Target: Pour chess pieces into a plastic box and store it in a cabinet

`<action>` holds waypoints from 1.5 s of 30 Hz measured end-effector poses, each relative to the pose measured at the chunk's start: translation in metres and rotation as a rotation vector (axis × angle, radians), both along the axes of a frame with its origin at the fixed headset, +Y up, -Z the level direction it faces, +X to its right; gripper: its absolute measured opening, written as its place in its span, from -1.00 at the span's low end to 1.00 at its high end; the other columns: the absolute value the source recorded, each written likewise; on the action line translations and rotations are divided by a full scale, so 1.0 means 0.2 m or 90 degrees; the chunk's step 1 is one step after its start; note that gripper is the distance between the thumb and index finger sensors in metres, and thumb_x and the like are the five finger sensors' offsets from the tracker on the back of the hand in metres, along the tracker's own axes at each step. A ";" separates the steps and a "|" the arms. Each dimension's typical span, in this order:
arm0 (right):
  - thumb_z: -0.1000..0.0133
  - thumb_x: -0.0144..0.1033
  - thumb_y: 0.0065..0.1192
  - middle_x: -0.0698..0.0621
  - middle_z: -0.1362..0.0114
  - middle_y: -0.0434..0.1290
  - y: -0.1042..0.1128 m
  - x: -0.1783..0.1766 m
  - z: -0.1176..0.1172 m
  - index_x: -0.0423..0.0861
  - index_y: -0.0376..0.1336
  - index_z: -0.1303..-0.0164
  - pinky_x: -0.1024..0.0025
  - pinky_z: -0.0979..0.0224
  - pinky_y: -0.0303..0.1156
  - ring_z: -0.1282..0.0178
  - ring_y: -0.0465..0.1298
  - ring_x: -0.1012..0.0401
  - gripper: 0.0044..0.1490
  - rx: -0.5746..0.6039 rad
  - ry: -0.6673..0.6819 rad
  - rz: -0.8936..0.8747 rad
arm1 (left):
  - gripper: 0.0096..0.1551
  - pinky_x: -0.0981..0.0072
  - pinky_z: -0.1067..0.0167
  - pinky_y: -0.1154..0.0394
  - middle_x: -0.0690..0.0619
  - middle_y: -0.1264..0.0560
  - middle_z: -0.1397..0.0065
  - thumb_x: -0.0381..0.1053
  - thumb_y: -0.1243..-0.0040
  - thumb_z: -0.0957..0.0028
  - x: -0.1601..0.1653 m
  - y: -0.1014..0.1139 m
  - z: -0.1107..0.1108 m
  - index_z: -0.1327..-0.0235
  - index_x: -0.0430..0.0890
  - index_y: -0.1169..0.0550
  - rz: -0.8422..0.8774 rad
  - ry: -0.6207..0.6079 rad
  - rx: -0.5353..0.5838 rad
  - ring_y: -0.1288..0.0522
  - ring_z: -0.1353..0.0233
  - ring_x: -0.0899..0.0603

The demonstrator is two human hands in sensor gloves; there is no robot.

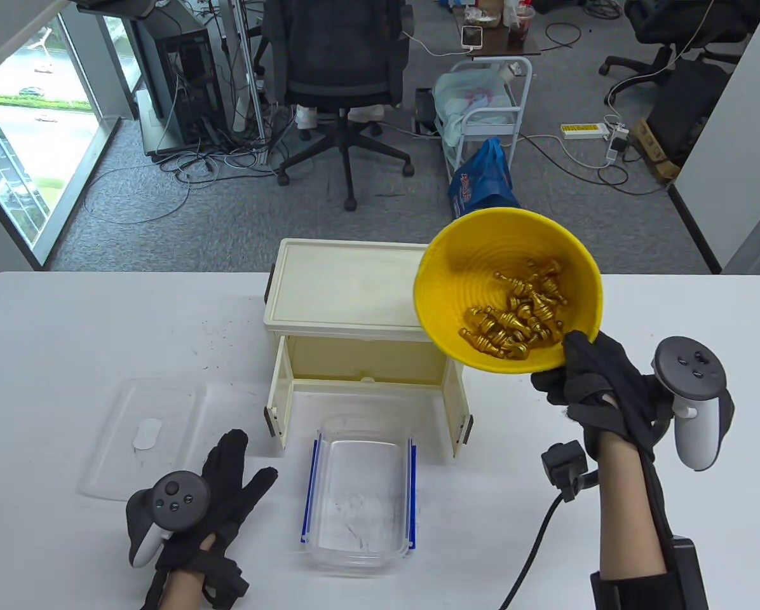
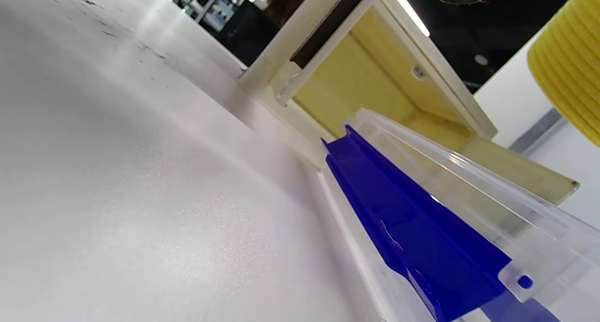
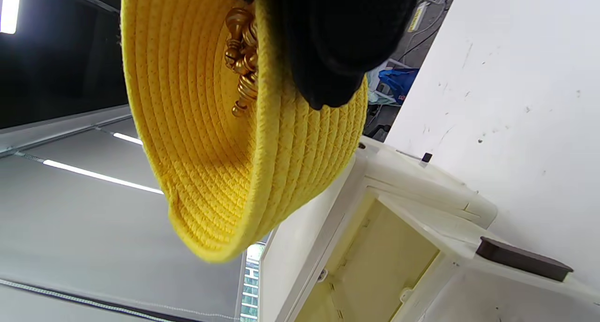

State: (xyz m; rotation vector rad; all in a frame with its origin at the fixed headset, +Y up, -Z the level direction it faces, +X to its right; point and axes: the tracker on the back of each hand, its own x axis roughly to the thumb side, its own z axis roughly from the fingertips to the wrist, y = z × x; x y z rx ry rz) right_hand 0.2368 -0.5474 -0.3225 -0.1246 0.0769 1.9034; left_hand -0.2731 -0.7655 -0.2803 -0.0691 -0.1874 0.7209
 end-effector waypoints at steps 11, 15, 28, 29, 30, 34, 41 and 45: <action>-0.43 -0.32 0.02 -0.51 -0.10 0.47 -0.05 -0.29 -0.05 -0.57 0.02 -0.54 0.27 0.10 0.55 0.17 0.65 -0.09 -0.28 0.026 0.063 0.128 | 0.16 -0.52 -0.48 -0.06 -0.48 0.02 -0.83 0.43 0.16 -0.38 0.00 0.01 0.00 -0.90 -0.36 0.06 0.007 -0.003 0.006 0.01 -0.69 -0.64; -0.42 -0.32 0.03 -0.51 -0.11 0.47 -0.09 -0.36 -0.05 -0.55 0.04 -0.54 0.26 0.09 0.56 0.17 0.65 -0.10 -0.29 0.040 0.079 0.172 | 0.17 -0.52 -0.48 -0.06 -0.48 0.02 -0.83 0.43 0.16 -0.38 -0.01 0.01 0.00 -0.90 -0.36 0.06 0.009 -0.002 0.007 0.01 -0.69 -0.64; -0.41 -0.31 0.05 -0.52 -0.14 0.47 -0.16 -0.48 -0.06 -0.52 0.06 -0.55 0.23 0.07 0.55 0.14 0.65 -0.12 -0.29 0.080 0.109 0.255 | 0.17 -0.52 -0.48 -0.06 -0.48 0.02 -0.84 0.44 0.17 -0.38 -0.02 0.02 0.00 -0.90 -0.35 0.06 0.015 0.003 0.005 0.02 -0.69 -0.64; -0.40 -0.31 0.05 -0.52 -0.14 0.46 -0.17 -0.49 -0.06 -0.52 0.06 -0.55 0.22 0.07 0.55 0.14 0.64 -0.13 -0.29 0.077 0.115 0.266 | 0.17 -0.52 -0.48 -0.06 -0.48 0.02 -0.84 0.44 0.17 -0.38 -0.02 0.02 0.00 -0.90 -0.35 0.06 0.016 0.003 0.005 0.02 -0.69 -0.64; -0.40 -0.31 0.05 -0.51 -0.14 0.47 -0.17 -0.50 -0.06 -0.51 0.06 -0.55 0.23 0.07 0.55 0.14 0.65 -0.13 -0.30 0.075 0.116 0.278 | 0.17 -0.52 -0.48 -0.06 -0.49 0.02 -0.84 0.44 0.17 -0.38 -0.02 0.02 0.00 -0.90 -0.36 0.06 0.017 0.003 0.004 0.02 -0.69 -0.64; -0.40 -0.31 0.06 -0.52 -0.15 0.47 -0.19 -0.55 -0.05 -0.51 0.07 -0.55 0.22 0.07 0.55 0.14 0.65 -0.14 -0.30 0.079 0.131 0.335 | 0.17 -0.52 -0.48 -0.06 -0.48 0.02 -0.84 0.44 0.17 -0.38 -0.02 0.02 0.00 -0.90 -0.36 0.06 0.014 0.002 0.004 0.02 -0.69 -0.64; -0.39 -0.30 0.06 -0.51 -0.19 0.46 -0.20 -0.65 -0.03 -0.49 0.08 -0.56 0.20 0.03 0.54 0.10 0.64 -0.15 -0.30 0.113 0.139 0.426 | 0.17 -0.52 -0.48 -0.06 -0.48 0.02 -0.84 0.44 0.17 -0.38 -0.02 0.02 0.00 -0.90 -0.35 0.06 0.016 0.004 0.005 0.02 -0.69 -0.64; -0.39 -0.30 0.06 -0.50 -0.21 0.46 -0.21 -0.70 0.00 -0.49 0.08 -0.56 0.19 0.02 0.54 0.09 0.63 -0.16 -0.30 0.147 0.139 0.464 | 0.17 -0.52 -0.48 -0.06 -0.48 0.02 -0.84 0.44 0.17 -0.38 -0.02 0.02 0.00 -0.90 -0.36 0.06 0.015 0.004 0.006 0.02 -0.69 -0.64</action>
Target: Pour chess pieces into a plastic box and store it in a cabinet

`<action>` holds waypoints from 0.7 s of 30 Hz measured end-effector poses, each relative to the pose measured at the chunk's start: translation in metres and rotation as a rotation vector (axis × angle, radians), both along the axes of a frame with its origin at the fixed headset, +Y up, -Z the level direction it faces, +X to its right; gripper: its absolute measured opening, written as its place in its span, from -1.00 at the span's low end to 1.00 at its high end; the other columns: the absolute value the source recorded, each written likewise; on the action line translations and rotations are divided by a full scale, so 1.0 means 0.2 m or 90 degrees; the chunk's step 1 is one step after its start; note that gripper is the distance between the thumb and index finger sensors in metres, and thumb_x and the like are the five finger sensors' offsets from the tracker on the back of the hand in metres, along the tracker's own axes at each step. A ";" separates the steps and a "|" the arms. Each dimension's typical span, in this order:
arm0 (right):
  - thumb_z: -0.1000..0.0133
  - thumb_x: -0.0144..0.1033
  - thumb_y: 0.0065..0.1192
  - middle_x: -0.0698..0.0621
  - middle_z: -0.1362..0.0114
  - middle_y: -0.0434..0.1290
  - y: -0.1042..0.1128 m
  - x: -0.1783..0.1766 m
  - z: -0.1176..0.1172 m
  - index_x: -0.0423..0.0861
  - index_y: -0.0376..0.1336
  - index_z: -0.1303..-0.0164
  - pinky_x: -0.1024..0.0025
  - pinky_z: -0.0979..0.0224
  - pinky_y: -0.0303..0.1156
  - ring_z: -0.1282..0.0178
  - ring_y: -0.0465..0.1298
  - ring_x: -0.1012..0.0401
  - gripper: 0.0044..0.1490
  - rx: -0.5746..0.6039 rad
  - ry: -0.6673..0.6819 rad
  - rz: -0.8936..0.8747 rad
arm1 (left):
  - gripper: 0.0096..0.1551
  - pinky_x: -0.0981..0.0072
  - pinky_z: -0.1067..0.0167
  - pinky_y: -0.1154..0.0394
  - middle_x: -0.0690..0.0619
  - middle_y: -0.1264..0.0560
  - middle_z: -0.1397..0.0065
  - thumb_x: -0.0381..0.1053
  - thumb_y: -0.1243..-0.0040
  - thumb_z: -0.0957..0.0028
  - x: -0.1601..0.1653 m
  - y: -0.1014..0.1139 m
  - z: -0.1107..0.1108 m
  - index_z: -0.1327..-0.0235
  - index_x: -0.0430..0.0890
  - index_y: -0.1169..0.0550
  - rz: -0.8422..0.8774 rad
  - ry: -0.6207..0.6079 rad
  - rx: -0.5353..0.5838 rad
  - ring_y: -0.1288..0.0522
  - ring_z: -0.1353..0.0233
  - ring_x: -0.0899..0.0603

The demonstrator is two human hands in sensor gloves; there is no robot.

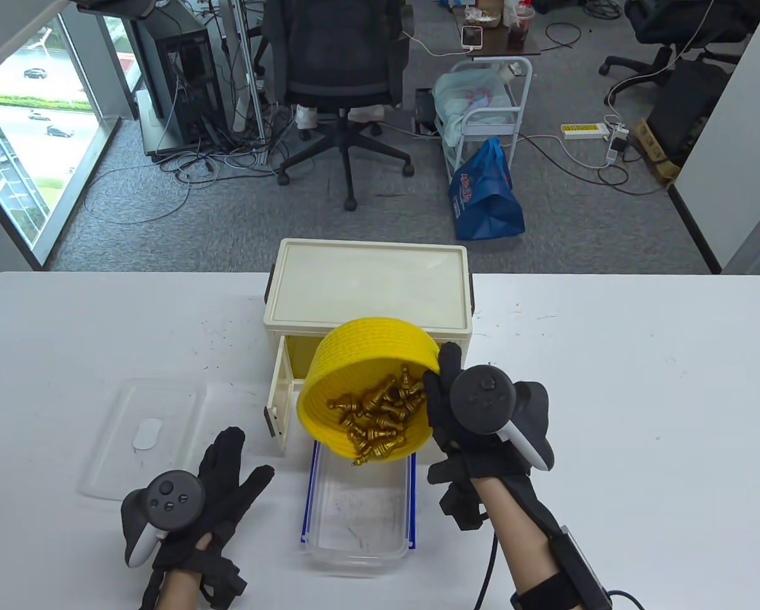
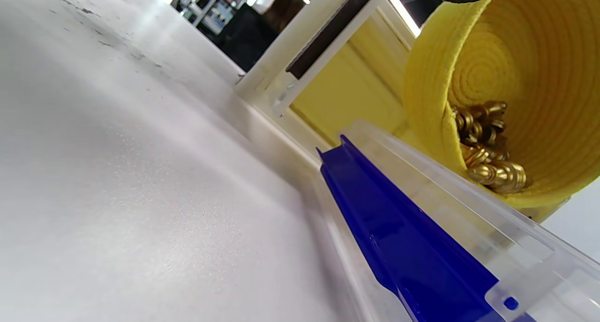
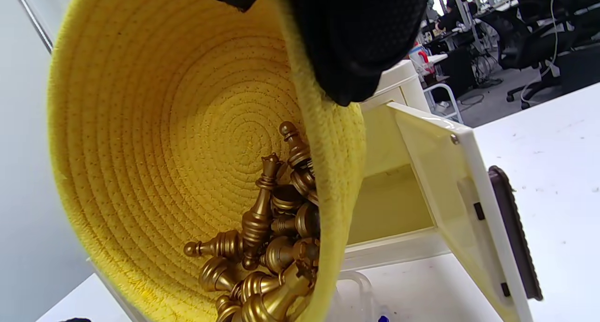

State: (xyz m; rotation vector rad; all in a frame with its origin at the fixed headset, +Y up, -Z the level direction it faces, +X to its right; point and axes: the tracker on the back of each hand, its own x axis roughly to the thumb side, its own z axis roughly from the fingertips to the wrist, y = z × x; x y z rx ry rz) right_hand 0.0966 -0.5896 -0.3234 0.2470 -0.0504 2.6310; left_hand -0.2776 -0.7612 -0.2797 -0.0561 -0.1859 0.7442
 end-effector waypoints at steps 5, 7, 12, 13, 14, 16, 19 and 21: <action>-0.39 -0.29 0.06 -0.48 -0.25 0.44 -0.01 -0.07 0.05 -0.49 0.07 -0.56 0.18 -0.01 0.53 0.05 0.62 -0.16 -0.30 0.070 -0.009 0.059 | 0.17 -0.52 -0.48 -0.06 -0.49 0.03 -0.84 0.44 0.17 -0.38 0.00 0.00 0.00 -0.90 -0.36 0.06 -0.002 0.001 0.000 0.02 -0.69 -0.64; -0.39 -0.29 0.05 -0.48 -0.26 0.44 -0.01 -0.10 0.07 -0.47 0.07 -0.56 0.17 -0.03 0.52 0.04 0.61 -0.17 -0.30 0.099 -0.008 0.091 | 0.17 -0.52 -0.48 -0.06 -0.48 0.03 -0.84 0.44 0.17 -0.38 0.00 0.00 0.00 -0.90 -0.36 0.06 -0.001 0.001 0.001 0.02 -0.69 -0.64; -0.39 -0.28 0.04 -0.45 -0.29 0.44 -0.03 -0.18 0.12 -0.46 0.06 -0.57 0.18 -0.04 0.52 0.02 0.61 -0.15 -0.30 0.143 -0.027 0.172 | 0.17 -0.52 -0.48 -0.06 -0.48 0.03 -0.83 0.44 0.17 -0.38 0.00 0.00 0.00 -0.90 -0.36 0.06 0.000 0.001 0.000 0.02 -0.69 -0.64; -0.39 -0.27 0.04 -0.44 -0.29 0.44 -0.04 -0.19 0.12 -0.46 0.06 -0.57 0.18 -0.04 0.52 0.02 0.61 -0.15 -0.30 0.146 -0.030 0.180 | 0.17 -0.52 -0.48 -0.06 -0.48 0.03 -0.83 0.44 0.17 -0.38 0.00 0.00 0.00 -0.90 -0.36 0.06 0.000 0.001 0.001 0.03 -0.69 -0.64; -0.39 -0.27 0.04 -0.43 -0.30 0.44 -0.04 -0.20 0.12 -0.46 0.06 -0.57 0.18 -0.05 0.52 0.02 0.61 -0.15 -0.30 0.152 -0.032 0.194 | 0.17 -0.52 -0.48 -0.06 -0.48 0.03 -0.83 0.44 0.17 -0.38 0.00 0.00 0.00 -0.90 -0.36 0.06 -0.001 0.001 0.001 0.03 -0.69 -0.64; -0.39 -0.27 0.04 -0.43 -0.30 0.44 -0.05 -0.21 0.13 -0.45 0.05 -0.57 0.18 -0.05 0.52 0.01 0.61 -0.15 -0.30 0.160 -0.038 0.203 | 0.17 -0.52 -0.48 -0.06 -0.48 0.03 -0.84 0.44 0.17 -0.38 0.00 0.00 0.00 -0.90 -0.36 0.06 -0.001 0.000 0.002 0.03 -0.69 -0.65; -0.40 -0.27 0.03 -0.43 -0.30 0.43 -0.06 -0.23 0.15 -0.46 0.05 -0.57 0.18 -0.05 0.52 0.01 0.61 -0.14 -0.30 0.182 -0.045 0.217 | 0.17 -0.52 -0.48 -0.06 -0.48 0.03 -0.83 0.44 0.17 -0.38 0.00 0.00 0.00 -0.90 -0.36 0.06 0.000 -0.001 0.003 0.03 -0.69 -0.65; -0.40 -0.27 0.03 -0.43 -0.30 0.44 -0.05 -0.24 0.16 -0.47 0.05 -0.57 0.19 -0.04 0.52 0.02 0.62 -0.13 -0.29 0.195 -0.047 0.226 | 0.17 -0.52 -0.48 -0.06 -0.48 0.03 -0.83 0.44 0.17 -0.38 0.00 0.00 0.00 -0.90 -0.36 0.06 0.000 0.000 0.003 0.03 -0.69 -0.65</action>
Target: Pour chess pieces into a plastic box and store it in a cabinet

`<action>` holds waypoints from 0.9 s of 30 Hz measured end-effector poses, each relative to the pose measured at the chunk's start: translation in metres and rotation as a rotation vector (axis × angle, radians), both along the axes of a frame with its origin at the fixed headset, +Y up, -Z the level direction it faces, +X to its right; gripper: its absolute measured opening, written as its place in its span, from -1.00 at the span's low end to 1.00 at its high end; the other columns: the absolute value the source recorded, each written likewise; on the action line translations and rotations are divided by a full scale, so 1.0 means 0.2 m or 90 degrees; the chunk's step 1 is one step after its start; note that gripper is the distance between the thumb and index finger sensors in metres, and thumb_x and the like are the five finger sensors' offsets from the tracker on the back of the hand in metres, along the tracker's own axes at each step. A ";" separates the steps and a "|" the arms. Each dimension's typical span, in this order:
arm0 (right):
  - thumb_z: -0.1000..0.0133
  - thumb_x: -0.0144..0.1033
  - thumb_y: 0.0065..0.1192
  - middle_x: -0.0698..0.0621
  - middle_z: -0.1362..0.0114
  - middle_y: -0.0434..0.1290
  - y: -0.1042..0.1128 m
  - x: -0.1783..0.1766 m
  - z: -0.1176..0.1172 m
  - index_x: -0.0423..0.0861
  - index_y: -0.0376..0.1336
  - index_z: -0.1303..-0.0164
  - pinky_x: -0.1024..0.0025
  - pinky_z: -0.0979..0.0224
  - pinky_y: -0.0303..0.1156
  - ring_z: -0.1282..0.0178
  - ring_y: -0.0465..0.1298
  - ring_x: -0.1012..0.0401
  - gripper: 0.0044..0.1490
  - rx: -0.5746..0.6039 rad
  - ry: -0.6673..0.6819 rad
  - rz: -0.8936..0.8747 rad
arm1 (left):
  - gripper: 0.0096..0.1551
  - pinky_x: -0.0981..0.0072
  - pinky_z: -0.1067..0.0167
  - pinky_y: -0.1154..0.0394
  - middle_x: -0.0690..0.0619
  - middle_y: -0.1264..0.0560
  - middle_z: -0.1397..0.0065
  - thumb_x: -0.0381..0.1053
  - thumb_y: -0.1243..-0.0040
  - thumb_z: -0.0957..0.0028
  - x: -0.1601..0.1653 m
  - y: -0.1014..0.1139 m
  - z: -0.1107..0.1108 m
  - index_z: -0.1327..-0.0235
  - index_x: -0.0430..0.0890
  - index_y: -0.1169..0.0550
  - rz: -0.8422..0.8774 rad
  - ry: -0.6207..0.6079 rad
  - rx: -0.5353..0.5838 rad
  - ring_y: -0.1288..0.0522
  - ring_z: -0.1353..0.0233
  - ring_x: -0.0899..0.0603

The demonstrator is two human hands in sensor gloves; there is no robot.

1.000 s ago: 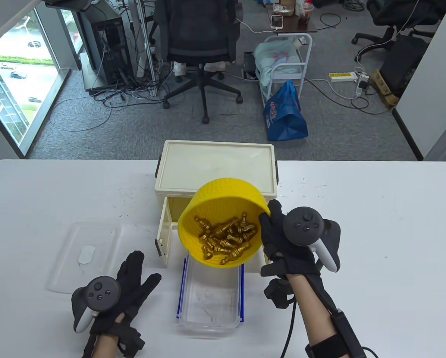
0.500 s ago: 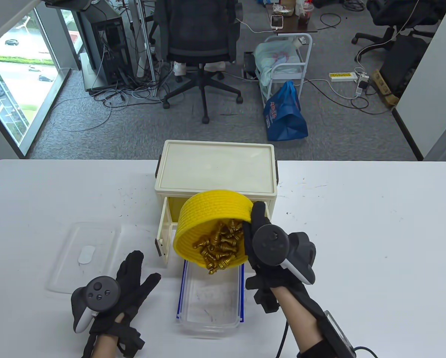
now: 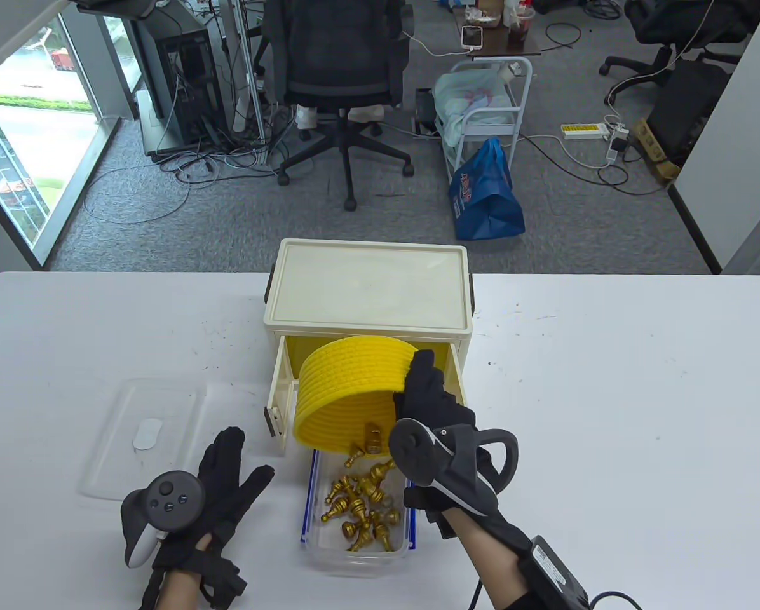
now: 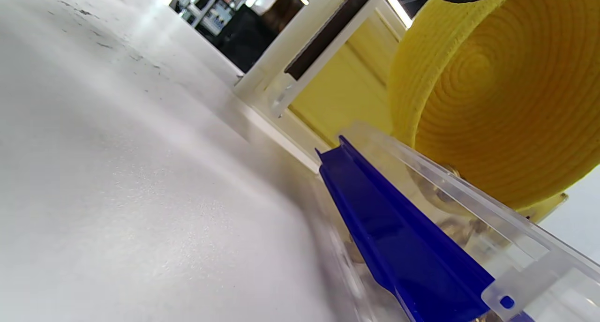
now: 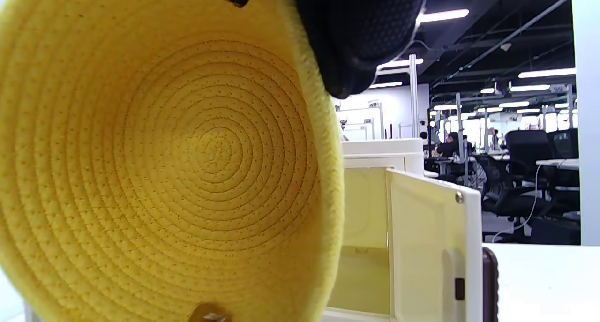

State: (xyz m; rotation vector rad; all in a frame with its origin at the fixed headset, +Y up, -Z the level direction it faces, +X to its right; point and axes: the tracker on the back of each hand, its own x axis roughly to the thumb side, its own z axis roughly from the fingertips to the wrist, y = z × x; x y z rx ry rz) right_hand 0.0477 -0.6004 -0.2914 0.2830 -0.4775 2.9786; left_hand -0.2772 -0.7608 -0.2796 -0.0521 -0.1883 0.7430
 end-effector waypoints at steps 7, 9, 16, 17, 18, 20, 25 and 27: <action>-0.40 -0.27 0.03 -0.42 -0.31 0.44 0.00 -0.07 0.07 -0.46 0.05 -0.57 0.19 -0.04 0.52 0.01 0.61 -0.13 -0.30 0.068 -0.022 0.078 | 0.17 -0.52 -0.48 -0.06 -0.49 0.04 -0.83 0.44 0.17 -0.38 0.00 0.00 0.00 -0.90 -0.36 0.06 0.003 0.000 -0.001 0.03 -0.69 -0.65; -0.40 -0.27 0.02 -0.41 -0.31 0.43 -0.01 -0.08 0.08 -0.46 0.04 -0.58 0.20 -0.05 0.52 0.01 0.61 -0.12 -0.29 0.087 -0.029 0.097 | 0.17 -0.52 -0.48 -0.06 -0.48 0.04 -0.84 0.44 0.17 -0.38 0.00 0.00 0.00 -0.90 -0.36 0.06 0.005 0.000 -0.001 0.03 -0.69 -0.65; -0.40 -0.26 0.02 -0.39 -0.31 0.44 -0.02 -0.11 0.10 -0.46 0.05 -0.57 0.22 -0.04 0.52 0.01 0.62 -0.10 -0.30 0.114 -0.047 0.119 | 0.17 -0.52 -0.48 -0.05 -0.49 0.04 -0.83 0.44 0.17 -0.38 0.00 0.00 0.00 -0.90 -0.36 0.06 0.009 0.001 -0.001 0.03 -0.69 -0.65; -0.40 -0.26 0.02 -0.40 -0.30 0.44 -0.02 -0.11 0.09 -0.46 0.05 -0.57 0.21 -0.03 0.52 0.02 0.62 -0.11 -0.30 0.115 -0.048 0.110 | 0.17 -0.52 -0.48 -0.05 -0.49 0.04 -0.83 0.44 0.17 -0.38 -0.01 0.00 0.00 -0.90 -0.36 0.07 0.011 0.002 -0.001 0.03 -0.69 -0.65; -0.40 -0.26 0.02 -0.40 -0.30 0.45 0.00 -0.11 0.09 -0.46 0.05 -0.57 0.22 -0.03 0.52 0.02 0.62 -0.10 -0.30 0.113 -0.054 0.109 | 0.17 -0.52 -0.48 -0.05 -0.49 0.04 -0.83 0.44 0.17 -0.38 -0.01 0.00 0.00 -0.90 -0.36 0.06 0.013 0.003 -0.001 0.03 -0.69 -0.65; -0.40 -0.26 0.02 -0.40 -0.30 0.45 0.02 -0.10 0.09 -0.46 0.05 -0.57 0.22 -0.03 0.52 0.02 0.62 -0.10 -0.30 0.108 -0.057 0.086 | 0.17 -0.52 -0.48 -0.05 -0.48 0.04 -0.83 0.44 0.17 -0.38 -0.01 0.00 0.00 -0.90 -0.36 0.06 0.014 0.002 -0.001 0.03 -0.69 -0.65; -0.40 -0.26 0.03 -0.39 -0.29 0.46 0.09 -0.07 0.07 -0.46 0.07 -0.56 0.23 -0.02 0.53 0.04 0.63 -0.09 -0.30 0.087 -0.078 0.047 | 0.17 -0.52 -0.48 -0.05 -0.48 0.04 -0.84 0.44 0.18 -0.38 -0.01 0.00 0.00 -0.90 -0.35 0.07 0.014 0.003 0.001 0.04 -0.69 -0.65; -0.39 -0.26 0.04 -0.39 -0.28 0.47 0.13 -0.05 0.06 -0.47 0.08 -0.55 0.23 0.00 0.53 0.05 0.63 -0.09 -0.30 0.067 -0.084 0.011 | 0.17 -0.52 -0.48 -0.05 -0.48 0.04 -0.84 0.44 0.17 -0.38 -0.01 0.00 0.00 -0.90 -0.36 0.07 0.020 0.004 -0.002 0.04 -0.69 -0.65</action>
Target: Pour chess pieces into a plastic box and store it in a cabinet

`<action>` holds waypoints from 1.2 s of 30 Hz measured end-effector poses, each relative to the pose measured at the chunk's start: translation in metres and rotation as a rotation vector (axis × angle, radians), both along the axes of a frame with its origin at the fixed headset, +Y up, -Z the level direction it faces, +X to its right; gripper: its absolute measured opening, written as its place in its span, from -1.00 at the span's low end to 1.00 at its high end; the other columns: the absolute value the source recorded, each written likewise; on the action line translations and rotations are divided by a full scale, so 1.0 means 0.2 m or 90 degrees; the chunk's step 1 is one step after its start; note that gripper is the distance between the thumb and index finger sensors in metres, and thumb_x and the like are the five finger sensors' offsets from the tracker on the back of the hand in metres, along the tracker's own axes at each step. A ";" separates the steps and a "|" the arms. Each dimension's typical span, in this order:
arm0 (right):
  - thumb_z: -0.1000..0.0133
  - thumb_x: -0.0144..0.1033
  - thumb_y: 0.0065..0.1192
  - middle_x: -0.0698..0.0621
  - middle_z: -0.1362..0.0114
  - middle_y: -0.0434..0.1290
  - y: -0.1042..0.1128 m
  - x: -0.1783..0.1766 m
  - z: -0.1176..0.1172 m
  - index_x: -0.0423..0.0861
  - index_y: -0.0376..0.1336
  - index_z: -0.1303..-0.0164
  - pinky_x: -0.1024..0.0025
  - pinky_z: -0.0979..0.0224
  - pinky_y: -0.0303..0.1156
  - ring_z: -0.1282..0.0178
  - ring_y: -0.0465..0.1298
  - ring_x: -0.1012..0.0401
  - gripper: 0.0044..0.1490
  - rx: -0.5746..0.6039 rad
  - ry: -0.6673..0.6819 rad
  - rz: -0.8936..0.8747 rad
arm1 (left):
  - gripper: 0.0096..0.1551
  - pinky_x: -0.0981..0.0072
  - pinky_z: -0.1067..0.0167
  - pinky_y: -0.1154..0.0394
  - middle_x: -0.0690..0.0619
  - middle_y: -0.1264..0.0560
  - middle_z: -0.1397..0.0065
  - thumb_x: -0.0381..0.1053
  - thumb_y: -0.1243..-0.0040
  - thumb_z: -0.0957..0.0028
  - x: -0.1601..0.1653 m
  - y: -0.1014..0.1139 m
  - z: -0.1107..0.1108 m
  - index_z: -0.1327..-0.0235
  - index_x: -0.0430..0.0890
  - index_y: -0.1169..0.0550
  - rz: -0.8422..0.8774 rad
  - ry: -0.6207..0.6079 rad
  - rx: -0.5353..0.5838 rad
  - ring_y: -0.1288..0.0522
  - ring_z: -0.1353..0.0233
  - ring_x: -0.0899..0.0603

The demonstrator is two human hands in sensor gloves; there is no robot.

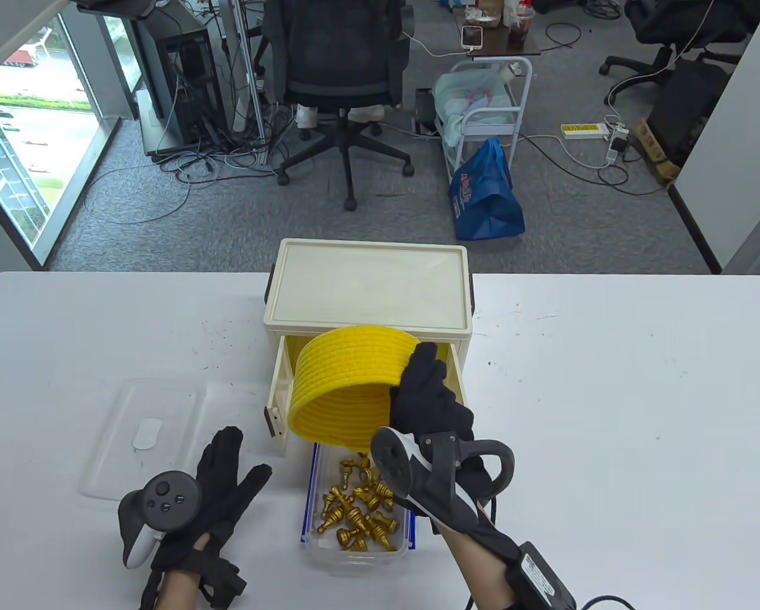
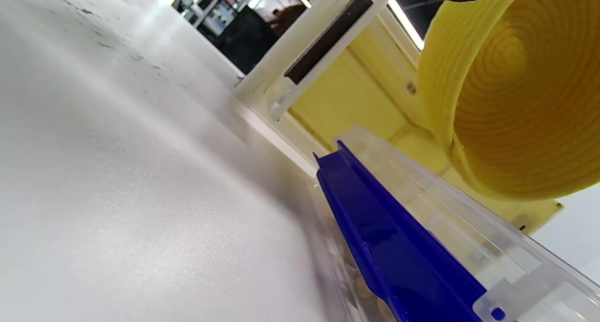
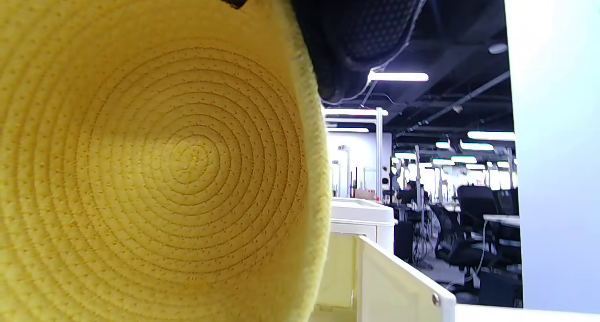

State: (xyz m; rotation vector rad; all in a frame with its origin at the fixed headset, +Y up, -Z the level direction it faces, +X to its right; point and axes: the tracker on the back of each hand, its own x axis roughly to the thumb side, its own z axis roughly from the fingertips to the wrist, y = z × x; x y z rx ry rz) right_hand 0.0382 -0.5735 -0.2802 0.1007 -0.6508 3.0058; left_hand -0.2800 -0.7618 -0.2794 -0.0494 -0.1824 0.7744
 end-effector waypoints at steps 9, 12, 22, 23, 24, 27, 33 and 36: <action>-0.39 -0.28 0.08 -0.43 -0.21 0.49 0.24 0.33 -0.14 -0.49 0.14 -0.50 0.27 0.08 0.57 0.14 0.66 -0.08 -0.33 -0.155 -0.028 -0.389 | 0.16 -0.52 -0.48 -0.05 -0.48 0.04 -0.83 0.44 0.18 -0.38 0.00 0.00 0.00 -0.90 -0.35 0.06 0.000 -0.003 0.000 0.04 -0.69 -0.65; -0.40 -0.28 0.07 -0.44 -0.21 0.48 0.28 0.52 -0.18 -0.49 0.14 -0.51 0.27 0.08 0.57 0.14 0.66 -0.09 -0.33 -0.169 -0.018 -0.567 | 0.16 -0.52 -0.48 -0.05 -0.48 0.04 -0.83 0.44 0.18 -0.38 0.01 0.00 0.00 -0.90 -0.35 0.06 -0.006 -0.005 -0.002 0.04 -0.69 -0.64; -0.44 -0.30 0.00 -0.47 -0.19 0.45 0.12 1.07 -0.27 -0.57 0.06 -0.49 0.32 0.07 0.60 0.12 0.67 -0.04 -0.32 -0.124 -0.060 -0.897 | 0.16 -0.52 -0.48 -0.05 -0.48 0.04 -0.84 0.44 0.19 -0.38 0.01 -0.02 -0.01 -0.90 -0.36 0.06 -0.032 -0.003 -0.011 0.04 -0.69 -0.64; -0.44 -0.29 -0.01 -0.47 -0.19 0.44 0.08 1.11 -0.28 -0.57 0.05 -0.48 0.34 0.07 0.60 0.11 0.68 -0.03 -0.31 -0.123 -0.066 -0.922 | 0.16 -0.52 -0.48 -0.05 -0.49 0.04 -0.83 0.44 0.19 -0.38 0.01 -0.02 -0.01 -0.90 -0.36 0.06 -0.034 -0.003 -0.012 0.04 -0.69 -0.64; -0.45 -0.29 -0.01 -0.47 -0.18 0.44 0.03 1.15 -0.30 -0.58 0.04 -0.48 0.34 0.06 0.61 0.11 0.68 -0.03 -0.31 -0.123 -0.073 -0.951 | 0.16 -0.52 -0.48 -0.05 -0.48 0.04 -0.84 0.44 0.19 -0.38 0.01 -0.03 -0.01 -0.90 -0.36 0.06 -0.034 -0.001 -0.013 0.04 -0.69 -0.64; -0.46 -0.29 -0.03 -0.46 -0.18 0.44 -0.14 1.26 -0.35 -0.61 0.03 -0.45 0.36 0.05 0.61 0.09 0.68 0.00 -0.30 -0.136 -0.117 -1.011 | 0.16 -0.51 -0.48 -0.05 -0.49 0.04 -0.83 0.44 0.19 -0.39 0.01 -0.03 -0.01 -0.90 -0.36 0.06 -0.030 0.000 -0.013 0.04 -0.69 -0.64; -0.48 -0.26 -0.05 -0.45 -0.18 0.44 -0.52 1.41 -0.44 -0.65 0.00 -0.41 0.38 0.02 0.62 0.05 0.68 0.02 -0.27 -0.186 -0.226 -1.059 | 0.17 -0.52 -0.48 -0.05 -0.49 0.04 -0.83 0.44 0.18 -0.38 0.01 -0.03 -0.01 -0.90 -0.36 0.06 -0.042 -0.003 -0.011 0.04 -0.69 -0.64; -0.49 -0.25 -0.06 -0.44 -0.20 0.43 -0.70 1.46 -0.48 -0.66 -0.01 -0.41 0.38 0.01 0.61 0.04 0.68 0.02 -0.27 -0.212 -0.295 -1.049 | 0.17 -0.52 -0.48 -0.05 -0.48 0.04 -0.83 0.44 0.18 -0.38 0.01 -0.02 -0.01 -0.90 -0.36 0.06 -0.053 -0.003 -0.011 0.04 -0.69 -0.65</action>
